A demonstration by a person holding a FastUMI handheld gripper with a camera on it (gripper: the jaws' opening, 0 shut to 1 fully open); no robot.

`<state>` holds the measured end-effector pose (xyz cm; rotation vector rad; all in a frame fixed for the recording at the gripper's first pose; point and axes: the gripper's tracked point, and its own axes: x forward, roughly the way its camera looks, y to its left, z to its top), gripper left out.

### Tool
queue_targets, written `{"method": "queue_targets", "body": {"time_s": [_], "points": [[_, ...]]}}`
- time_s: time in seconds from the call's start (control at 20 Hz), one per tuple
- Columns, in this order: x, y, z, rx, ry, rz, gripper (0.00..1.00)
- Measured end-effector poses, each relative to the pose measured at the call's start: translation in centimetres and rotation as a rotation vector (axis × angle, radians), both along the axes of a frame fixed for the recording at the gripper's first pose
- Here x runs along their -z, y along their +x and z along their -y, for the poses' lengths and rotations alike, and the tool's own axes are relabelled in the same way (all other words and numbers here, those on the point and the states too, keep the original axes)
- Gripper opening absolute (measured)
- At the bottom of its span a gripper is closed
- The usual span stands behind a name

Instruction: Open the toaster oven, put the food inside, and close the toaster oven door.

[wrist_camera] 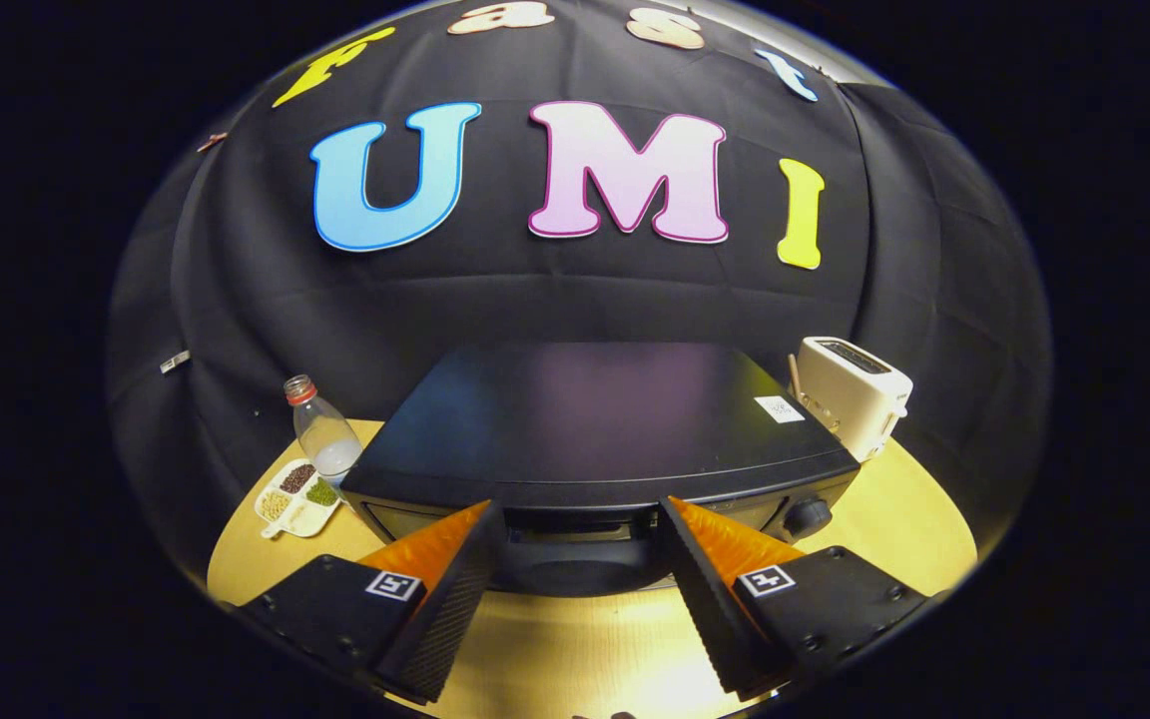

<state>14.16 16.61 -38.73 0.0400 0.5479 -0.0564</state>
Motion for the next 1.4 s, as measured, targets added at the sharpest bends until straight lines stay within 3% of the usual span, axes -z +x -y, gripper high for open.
{"method": "queue_targets", "body": {"time_s": [0.45,0.9,1.4], "points": [[0.9,-4.8,-0.1,-0.031,0.032,-0.083,0.99],[7.2,-15.4,0.4,-0.046,0.075,-0.379,0.99],[6.4,-16.1,1.8,-0.087,0.121,-0.383,0.98]]}}
